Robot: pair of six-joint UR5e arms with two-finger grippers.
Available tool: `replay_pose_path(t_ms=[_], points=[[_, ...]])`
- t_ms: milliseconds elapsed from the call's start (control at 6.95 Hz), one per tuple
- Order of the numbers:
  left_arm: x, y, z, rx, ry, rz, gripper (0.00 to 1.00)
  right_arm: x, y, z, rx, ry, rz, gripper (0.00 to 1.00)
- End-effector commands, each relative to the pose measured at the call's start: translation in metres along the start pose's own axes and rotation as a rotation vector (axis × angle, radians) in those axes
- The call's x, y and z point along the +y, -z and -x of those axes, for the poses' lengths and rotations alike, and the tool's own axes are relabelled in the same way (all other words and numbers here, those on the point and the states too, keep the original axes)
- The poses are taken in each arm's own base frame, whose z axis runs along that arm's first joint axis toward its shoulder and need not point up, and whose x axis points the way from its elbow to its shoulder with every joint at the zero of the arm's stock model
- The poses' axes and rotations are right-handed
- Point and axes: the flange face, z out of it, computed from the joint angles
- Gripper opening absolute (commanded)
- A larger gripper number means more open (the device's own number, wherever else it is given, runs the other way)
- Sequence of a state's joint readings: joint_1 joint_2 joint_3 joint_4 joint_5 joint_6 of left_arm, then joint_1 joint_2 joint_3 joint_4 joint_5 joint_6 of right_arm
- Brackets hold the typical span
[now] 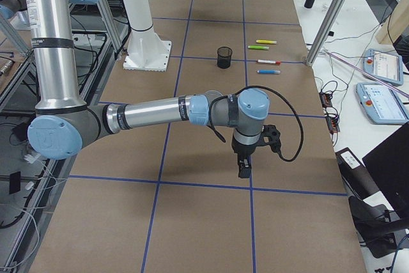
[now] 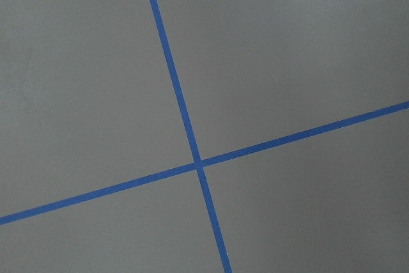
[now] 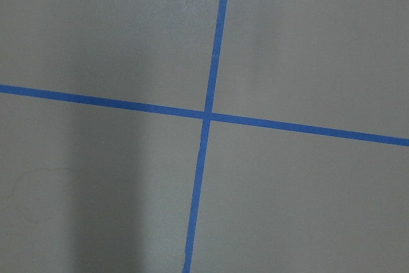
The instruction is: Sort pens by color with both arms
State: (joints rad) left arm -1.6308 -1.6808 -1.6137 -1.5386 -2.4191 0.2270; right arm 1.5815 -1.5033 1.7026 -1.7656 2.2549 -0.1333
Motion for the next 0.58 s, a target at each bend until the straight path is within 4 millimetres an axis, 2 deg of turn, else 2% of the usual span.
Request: replay_pose_path(t_ms=[0,431], points=[[0.0006,-0.0004,0.0002,0.0,0.001,0.001,1.0,0.0,0.0,0.0,0.0,0.0,0.0,1.0],[0.002,-0.0009,0.0003,0.002,-0.003,0.001,1.0,0.0008,-0.0012,-0.0007,-0.002,-0.002,0.002,1.0]])
